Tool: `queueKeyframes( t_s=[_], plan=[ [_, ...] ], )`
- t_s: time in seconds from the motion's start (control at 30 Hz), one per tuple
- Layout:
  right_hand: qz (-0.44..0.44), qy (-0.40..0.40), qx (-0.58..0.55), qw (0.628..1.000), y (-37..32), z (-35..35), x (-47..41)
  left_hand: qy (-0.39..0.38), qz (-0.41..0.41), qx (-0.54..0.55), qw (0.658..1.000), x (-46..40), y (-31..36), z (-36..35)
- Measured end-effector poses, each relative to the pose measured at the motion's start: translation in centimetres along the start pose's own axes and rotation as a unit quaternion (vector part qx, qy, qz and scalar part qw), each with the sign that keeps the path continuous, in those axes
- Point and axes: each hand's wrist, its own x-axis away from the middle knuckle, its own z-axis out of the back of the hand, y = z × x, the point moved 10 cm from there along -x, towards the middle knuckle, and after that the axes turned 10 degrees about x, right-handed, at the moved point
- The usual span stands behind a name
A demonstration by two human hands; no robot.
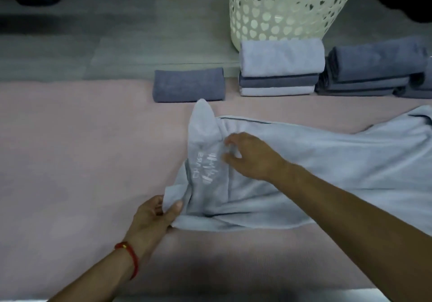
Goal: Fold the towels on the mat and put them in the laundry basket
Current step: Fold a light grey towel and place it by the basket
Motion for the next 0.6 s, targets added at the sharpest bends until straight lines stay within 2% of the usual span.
queueKeyframes(
  t_s=[0.1,0.17,0.27,0.3,0.37,0.47,0.5,0.53,0.6],
  plan=[
    [0.140,-0.060,0.100,0.983,-4.5,-5.2,5.8,0.029,0.001,0.019,0.999,0.6,-1.0,1.9],
    [0.193,-0.093,0.161,0.964,-5.9,-8.0,8.7,0.055,-0.001,0.055,0.997,1.4,-0.8,2.6],
    [0.242,-0.038,0.150,0.958,-7.1,-9.3,11.1,0.104,-0.078,-0.006,0.991,3.5,1.5,3.7],
    [0.243,-0.023,0.125,0.962,-7.3,-9.2,11.7,0.124,-0.091,-0.031,0.988,4.4,1.6,4.3],
    [0.228,-0.064,0.073,0.969,-7.6,-9.0,12.3,0.155,-0.091,-0.042,0.983,5.8,0.7,5.7],
    [0.188,-0.273,0.049,0.942,-7.1,-9.9,12.5,0.133,-0.059,-0.144,0.979,6.3,-2.1,7.6],
    [0.176,-0.298,0.024,0.938,-7.2,-9.3,11.8,0.120,-0.044,-0.181,0.975,6.3,-2.7,8.0],
    [0.164,-0.285,0.002,0.944,-7.3,-8.2,10.2,0.110,-0.033,-0.211,0.971,6.3,-3.1,8.2],
    [0.146,-0.174,-0.002,0.974,-7.3,-5.5,5.1,0.087,-0.022,-0.240,0.967,5.7,-3.4,8.0]
  ],
)
